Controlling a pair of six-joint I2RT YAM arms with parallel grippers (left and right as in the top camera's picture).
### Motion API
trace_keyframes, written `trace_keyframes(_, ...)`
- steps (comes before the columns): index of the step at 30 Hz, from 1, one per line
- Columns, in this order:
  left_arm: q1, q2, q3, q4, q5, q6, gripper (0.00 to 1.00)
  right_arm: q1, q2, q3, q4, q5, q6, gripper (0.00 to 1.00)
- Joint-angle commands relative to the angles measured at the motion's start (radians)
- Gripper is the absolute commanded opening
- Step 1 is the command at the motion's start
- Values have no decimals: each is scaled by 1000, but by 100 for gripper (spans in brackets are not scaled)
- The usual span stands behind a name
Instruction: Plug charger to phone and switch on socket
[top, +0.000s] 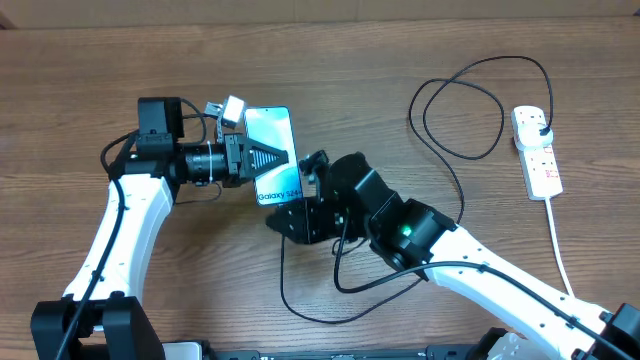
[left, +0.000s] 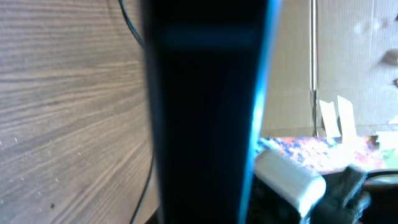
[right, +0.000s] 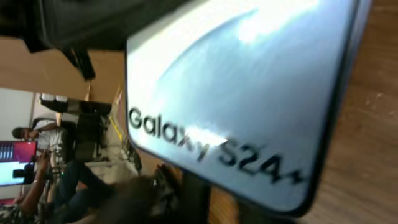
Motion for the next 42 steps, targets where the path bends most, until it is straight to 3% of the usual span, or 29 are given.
trace_keyframes(1, 2, -21, 4, 3, 60, 1, 4, -29, -7, 16, -3, -25, -57, 93)
trace_keyframes(11, 26, -21, 4, 39, 229, -11, 4, -208, -41, 16, -44, -406, -154, 95)
trace_keyframes(16, 24, -21, 4, 39, 295, -11, 4, -248, -41, 16, -24, -500, -191, 91)
trace_keyframes(23, 19, -21, 4, 35, 331, -11, 4, -248, -36, 16, 134, -666, -179, 72)
trace_keyframes(33, -24, -21, 4, 40, 330, -8, 4, -248, 15, 16, 140, -630, -179, 69)
trace_keyframes(42, -36, -21, 4, 68, 331, -7, 4, -249, 78, 16, 232, -630, -179, 42)
